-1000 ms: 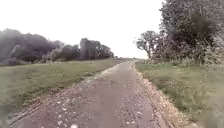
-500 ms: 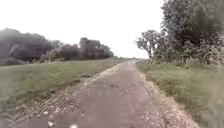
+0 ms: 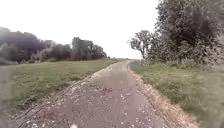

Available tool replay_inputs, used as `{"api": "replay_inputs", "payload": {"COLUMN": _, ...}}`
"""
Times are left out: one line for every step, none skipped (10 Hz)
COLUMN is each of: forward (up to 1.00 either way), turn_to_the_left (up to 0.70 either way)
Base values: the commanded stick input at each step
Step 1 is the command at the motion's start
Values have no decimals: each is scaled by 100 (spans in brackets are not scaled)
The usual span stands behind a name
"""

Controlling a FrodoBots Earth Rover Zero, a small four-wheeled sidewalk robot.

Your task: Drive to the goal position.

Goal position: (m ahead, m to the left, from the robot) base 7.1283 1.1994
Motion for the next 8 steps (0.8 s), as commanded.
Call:
{"api": "replay_inputs", "payload": {"forward": 70, "turn_to_the_left": 0}}
{"api": "replay_inputs", "payload": {"forward": 70, "turn_to_the_left": 0}}
{"api": "replay_inputs", "payload": {"forward": 70, "turn_to_the_left": 0}}
{"api": "replay_inputs", "payload": {"forward": 70, "turn_to_the_left": 0}}
{"api": "replay_inputs", "payload": {"forward": 70, "turn_to_the_left": 0}}
{"api": "replay_inputs", "payload": {"forward": 70, "turn_to_the_left": -4}}
{"api": "replay_inputs", "payload": {"forward": 70, "turn_to_the_left": -19}}
{"api": "replay_inputs", "payload": {"forward": 70, "turn_to_the_left": -33}}
